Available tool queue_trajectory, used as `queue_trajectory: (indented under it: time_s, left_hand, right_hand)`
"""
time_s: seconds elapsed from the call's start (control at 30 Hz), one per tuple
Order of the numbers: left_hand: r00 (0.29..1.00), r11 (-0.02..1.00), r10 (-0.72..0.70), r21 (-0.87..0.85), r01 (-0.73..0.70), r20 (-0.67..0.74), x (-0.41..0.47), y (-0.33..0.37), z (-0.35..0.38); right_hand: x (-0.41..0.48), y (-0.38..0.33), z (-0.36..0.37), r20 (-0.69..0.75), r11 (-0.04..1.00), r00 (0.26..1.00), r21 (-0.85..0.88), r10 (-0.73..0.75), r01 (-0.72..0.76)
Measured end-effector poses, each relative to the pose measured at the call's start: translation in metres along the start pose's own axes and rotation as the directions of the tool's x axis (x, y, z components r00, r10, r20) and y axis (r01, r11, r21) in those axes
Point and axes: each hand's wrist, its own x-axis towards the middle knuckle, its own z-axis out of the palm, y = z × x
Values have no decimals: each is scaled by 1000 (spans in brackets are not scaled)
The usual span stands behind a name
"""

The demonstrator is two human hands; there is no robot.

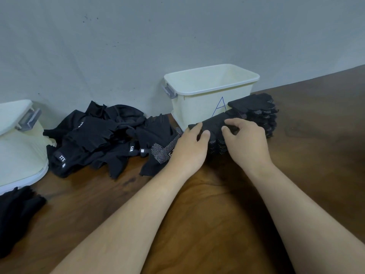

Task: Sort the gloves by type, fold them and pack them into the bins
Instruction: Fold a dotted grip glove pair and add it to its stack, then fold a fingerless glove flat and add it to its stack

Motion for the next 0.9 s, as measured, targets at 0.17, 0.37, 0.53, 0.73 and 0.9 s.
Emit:
queue_trajectory:
  time_s: [0.17, 0.37, 0.53, 0.73, 0.9]
  left_hand:
    - [992, 998, 69, 22, -67, -103, -18, 4, -3]
    - [988, 974, 145, 182, -133, -54, -68, -6, -12]
    - [990, 946, 135, 304, -116, -43, -112, -33, -53]
    - [982, 939, 83, 344, -19, -172, -145, -76, -121]
    - [966, 922, 21, 378, 80, -256, -144, -109, -165]
  right_hand:
    - [-3, 0, -4, -91, 973, 981, -174, -169, 152]
    - [-14, -10, -1, -32, 956, 959, -94, -281, 277]
    - [-38, -22, 19, 109, 894, 890, -26, -443, 448]
    - [-55, -42, 56, 281, 814, 781, 3, -558, 581]
    - [-72, -76, 92, 358, 719, 672, -2, -649, 695]
